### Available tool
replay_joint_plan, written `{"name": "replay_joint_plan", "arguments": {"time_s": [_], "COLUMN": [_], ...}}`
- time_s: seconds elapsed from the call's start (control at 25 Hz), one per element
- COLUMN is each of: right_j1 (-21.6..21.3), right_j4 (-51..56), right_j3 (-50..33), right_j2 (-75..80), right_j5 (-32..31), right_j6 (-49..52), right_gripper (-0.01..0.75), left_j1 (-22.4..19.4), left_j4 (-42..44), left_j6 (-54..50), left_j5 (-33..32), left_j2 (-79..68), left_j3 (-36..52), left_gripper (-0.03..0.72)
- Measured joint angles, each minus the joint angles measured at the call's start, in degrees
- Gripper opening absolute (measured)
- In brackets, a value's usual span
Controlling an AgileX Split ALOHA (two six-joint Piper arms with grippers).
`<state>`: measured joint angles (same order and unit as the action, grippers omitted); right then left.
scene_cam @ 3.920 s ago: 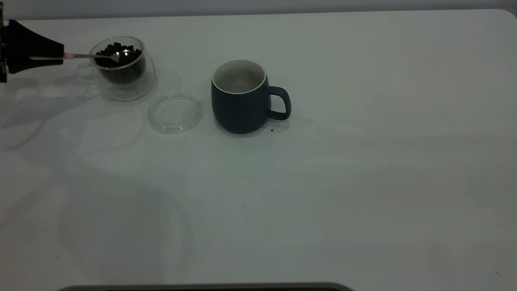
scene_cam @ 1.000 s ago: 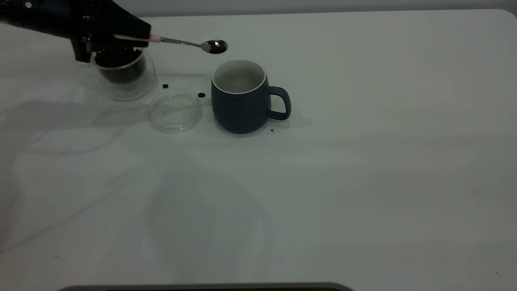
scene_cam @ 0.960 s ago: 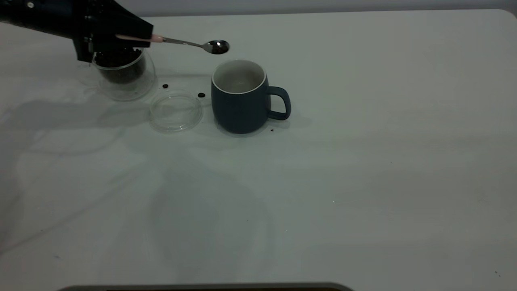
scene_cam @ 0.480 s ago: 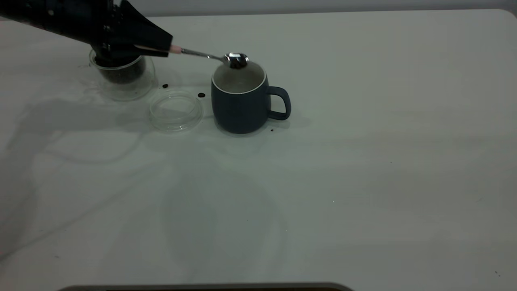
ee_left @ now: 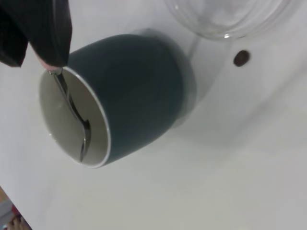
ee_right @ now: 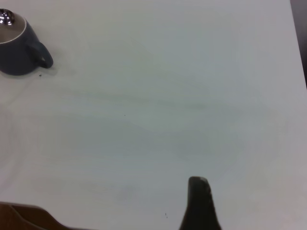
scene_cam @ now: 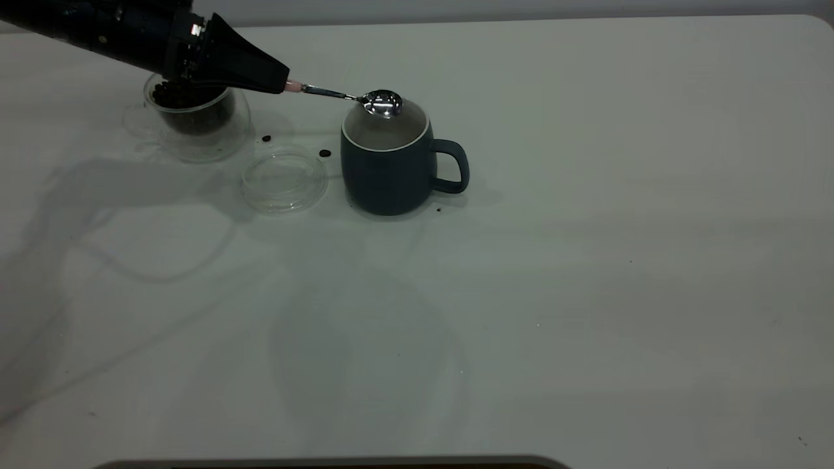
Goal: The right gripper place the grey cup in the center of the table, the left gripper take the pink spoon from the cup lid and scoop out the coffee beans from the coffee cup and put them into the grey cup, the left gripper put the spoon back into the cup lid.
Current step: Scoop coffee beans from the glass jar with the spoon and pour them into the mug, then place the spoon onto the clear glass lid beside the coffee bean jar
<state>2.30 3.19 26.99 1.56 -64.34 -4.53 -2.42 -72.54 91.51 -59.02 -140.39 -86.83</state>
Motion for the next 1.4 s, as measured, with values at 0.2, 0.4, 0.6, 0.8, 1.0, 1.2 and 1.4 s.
{"name": "replay_joint_plan", "arguments": {"time_s": [0.2,0.4,0.6,0.8,1.0,1.2,1.4], "right_j1": [0.0,0.0,0.0,0.0,0.0,0.0,0.0], "right_j4": [0.0,0.1,0.1,0.1,0.1,0.1,0.1], "right_j3": [0.0,0.0,0.0,0.0,0.0,0.0,0.0], "right_j2": [0.0,0.0,0.0,0.0,0.0,0.0,0.0], "right_j5": [0.0,0.0,0.0,0.0,0.0,0.0,0.0], "right_j6": [0.0,0.0,0.0,0.0,0.0,0.0,0.0], "right_gripper": [0.591,0.591,0.591,0.591,0.591,0.591,0.591], "left_j1": [-0.7,-4.0,-8.7,-12.5,-13.8,-14.5,-14.5], "left_j4": [2.5,9.5,15.4,16.4,13.1,3.7,-5.9], "left_j6": [-8.1,-22.2,-33.5,-35.9,-33.4,-24.0,-16.7], "left_j5": [-2.4,-3.4,-6.2,-4.3,3.2,8.0,10.4], "left_j2": [3.7,10.4,12.3,12.4,12.4,12.4,9.3], "left_j3": [0.0,0.0,0.1,4.8,13.2,20.3,24.0], "left_gripper": [0.115,0.115,0.115,0.115,0.115,0.115,0.115]}}
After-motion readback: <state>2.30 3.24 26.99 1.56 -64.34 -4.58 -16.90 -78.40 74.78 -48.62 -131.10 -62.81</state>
